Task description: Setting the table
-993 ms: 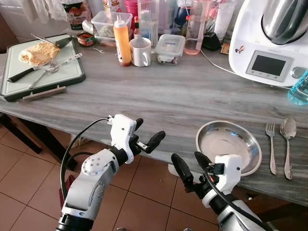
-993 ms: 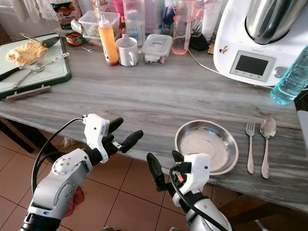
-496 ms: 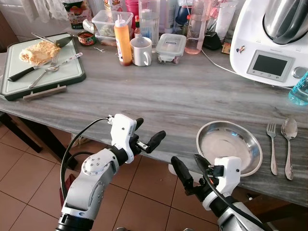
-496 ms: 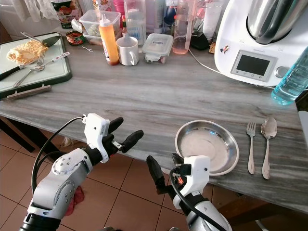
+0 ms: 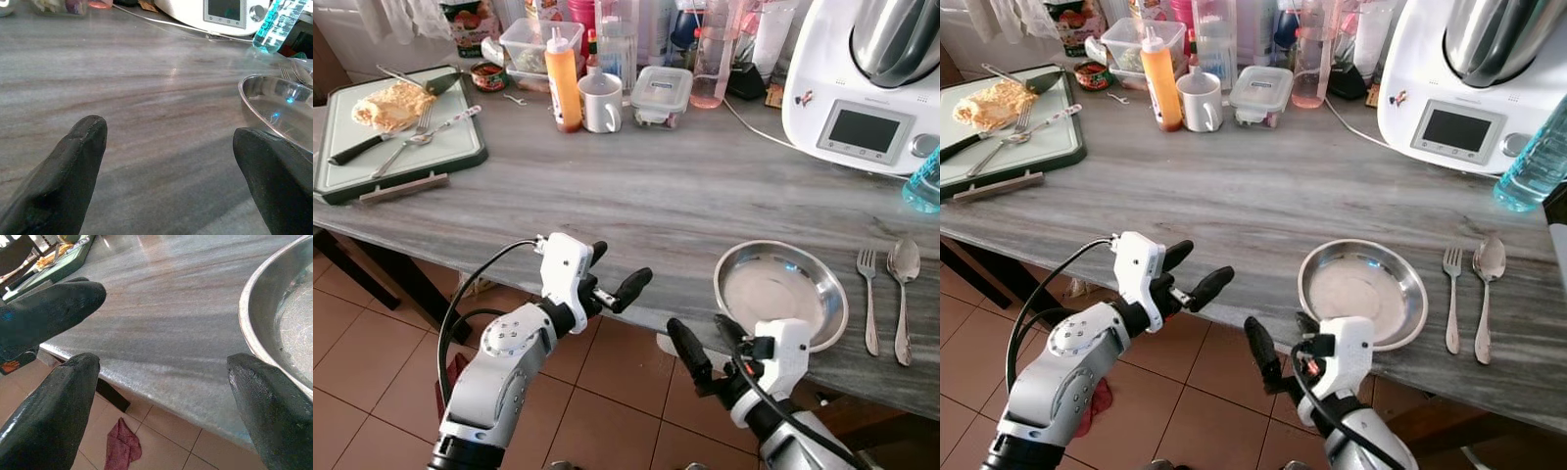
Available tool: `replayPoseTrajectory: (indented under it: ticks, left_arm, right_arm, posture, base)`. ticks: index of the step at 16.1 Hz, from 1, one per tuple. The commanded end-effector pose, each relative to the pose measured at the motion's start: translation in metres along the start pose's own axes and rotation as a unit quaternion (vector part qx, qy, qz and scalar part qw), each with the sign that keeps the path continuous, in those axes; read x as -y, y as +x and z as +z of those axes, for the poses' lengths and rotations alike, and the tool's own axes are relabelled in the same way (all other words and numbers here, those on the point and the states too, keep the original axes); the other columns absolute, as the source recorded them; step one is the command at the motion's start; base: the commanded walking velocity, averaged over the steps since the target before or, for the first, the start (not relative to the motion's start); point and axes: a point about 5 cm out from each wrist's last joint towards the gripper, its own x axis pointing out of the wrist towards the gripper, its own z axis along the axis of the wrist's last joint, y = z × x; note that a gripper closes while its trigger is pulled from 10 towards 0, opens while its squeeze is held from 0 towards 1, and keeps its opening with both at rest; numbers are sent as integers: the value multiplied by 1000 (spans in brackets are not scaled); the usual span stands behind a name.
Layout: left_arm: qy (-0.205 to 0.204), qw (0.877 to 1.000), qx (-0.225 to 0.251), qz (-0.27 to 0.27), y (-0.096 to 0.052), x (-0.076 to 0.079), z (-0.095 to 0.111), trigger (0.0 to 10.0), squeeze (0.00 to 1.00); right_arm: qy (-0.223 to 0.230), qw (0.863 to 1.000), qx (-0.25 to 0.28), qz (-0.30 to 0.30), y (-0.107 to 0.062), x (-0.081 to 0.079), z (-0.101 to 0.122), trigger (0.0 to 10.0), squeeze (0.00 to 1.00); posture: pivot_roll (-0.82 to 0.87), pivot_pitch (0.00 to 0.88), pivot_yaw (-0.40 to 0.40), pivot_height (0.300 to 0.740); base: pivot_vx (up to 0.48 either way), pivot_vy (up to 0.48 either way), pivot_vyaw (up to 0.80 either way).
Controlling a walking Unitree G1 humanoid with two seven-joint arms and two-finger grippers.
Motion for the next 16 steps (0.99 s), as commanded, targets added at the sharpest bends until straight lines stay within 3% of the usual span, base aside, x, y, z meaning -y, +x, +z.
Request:
replayPoseTrajectory:
  ticks: [1, 10, 16]
  left_arm:
    - [6, 1000, 1, -4, -1, 2, 3, 10000, 0]
    - [7, 1000, -1, -4, -2, 1, 2, 10000, 0]
    - [8, 1000, -2, -4, -2, 0, 2, 10000, 0]
  right_arm:
    - [1, 1000, -7, -13, -1, 5, -3, 10000, 0]
    - [-5, 1000, 3, -30, -3, 10, -1, 10000, 0]
    - [-36, 997, 35, 66, 0, -24, 16, 10000, 0]
  posture:
    - [15, 166, 10, 714]
    - [13, 170, 13, 714]
    - [15, 168, 16, 714]
  base:
    - [0, 0, 0]
    - [0, 0, 0]
    - [0, 0, 0]
